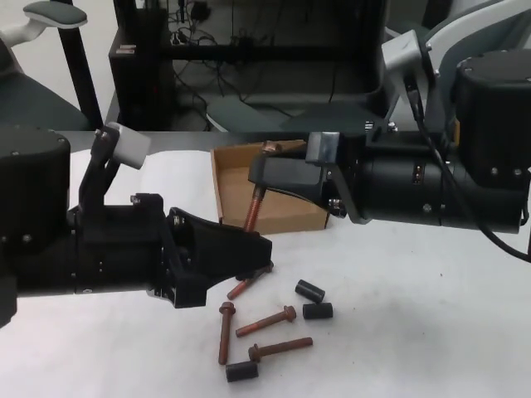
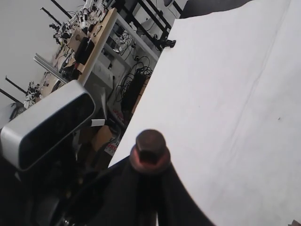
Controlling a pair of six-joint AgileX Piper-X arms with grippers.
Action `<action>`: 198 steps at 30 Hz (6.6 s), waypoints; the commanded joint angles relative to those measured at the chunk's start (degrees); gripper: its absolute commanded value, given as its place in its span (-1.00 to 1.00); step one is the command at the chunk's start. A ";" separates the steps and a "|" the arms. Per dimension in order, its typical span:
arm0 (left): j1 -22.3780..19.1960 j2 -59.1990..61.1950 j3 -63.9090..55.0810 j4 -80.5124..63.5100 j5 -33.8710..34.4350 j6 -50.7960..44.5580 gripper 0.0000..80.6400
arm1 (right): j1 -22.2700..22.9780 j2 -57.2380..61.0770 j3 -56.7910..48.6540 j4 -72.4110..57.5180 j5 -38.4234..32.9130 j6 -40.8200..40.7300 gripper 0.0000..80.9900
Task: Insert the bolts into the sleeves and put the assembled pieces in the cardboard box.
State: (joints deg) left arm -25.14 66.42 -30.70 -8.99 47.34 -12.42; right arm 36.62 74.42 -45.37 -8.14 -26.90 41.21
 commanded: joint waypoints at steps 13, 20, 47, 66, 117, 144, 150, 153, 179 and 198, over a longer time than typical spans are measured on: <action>1.44 -0.51 -0.31 -1.98 -2.72 0.92 -0.96 | 0.43 -0.12 -0.38 0.21 -0.85 -0.20 -0.99; 2.72 -0.51 -0.31 -1.98 -0.93 0.92 -0.96 | 0.43 -0.12 -0.38 0.21 -0.85 -0.20 -0.99; 2.30 -0.51 -0.54 -0.64 0.71 -0.01 -0.96 | 0.33 -0.12 -0.38 -0.30 2.57 -0.18 -0.99; 0.46 -0.51 -0.54 2.29 -1.43 2.74 -0.96 | -0.67 -0.12 -0.48 -0.30 1.66 0.48 -0.99; 0.57 -0.51 -3.63 8.26 -5.83 8.13 -0.96 | -0.80 -0.12 -0.48 -0.30 1.01 0.48 -0.99; 0.57 -0.51 -5.09 8.99 -5.72 8.13 -0.96 | -0.76 -0.12 -0.48 2.75 0.85 -1.30 -0.99; 0.57 -0.51 -5.09 8.99 -5.72 8.13 -0.96 | -0.76 -0.12 -0.48 2.75 0.85 -1.77 -0.99; 0.57 -0.51 -5.16 8.65 -5.72 8.13 -0.96 | -0.76 -0.12 -0.48 2.75 0.85 -1.77 -0.99; 0.57 -0.51 -5.16 6.07 -4.49 5.28 -0.96 | -0.76 -0.12 -0.48 3.11 -1.51 -1.48 -0.99; 0.57 -0.51 -5.69 1.56 -5.80 5.10 -0.96 | 4.03 -0.12 -0.48 7.15 -6.44 -4.15 -0.99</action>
State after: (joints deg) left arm -24.58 66.29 -35.00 -3.42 43.19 -7.74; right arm 38.55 74.42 -45.61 -2.84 -27.53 37.46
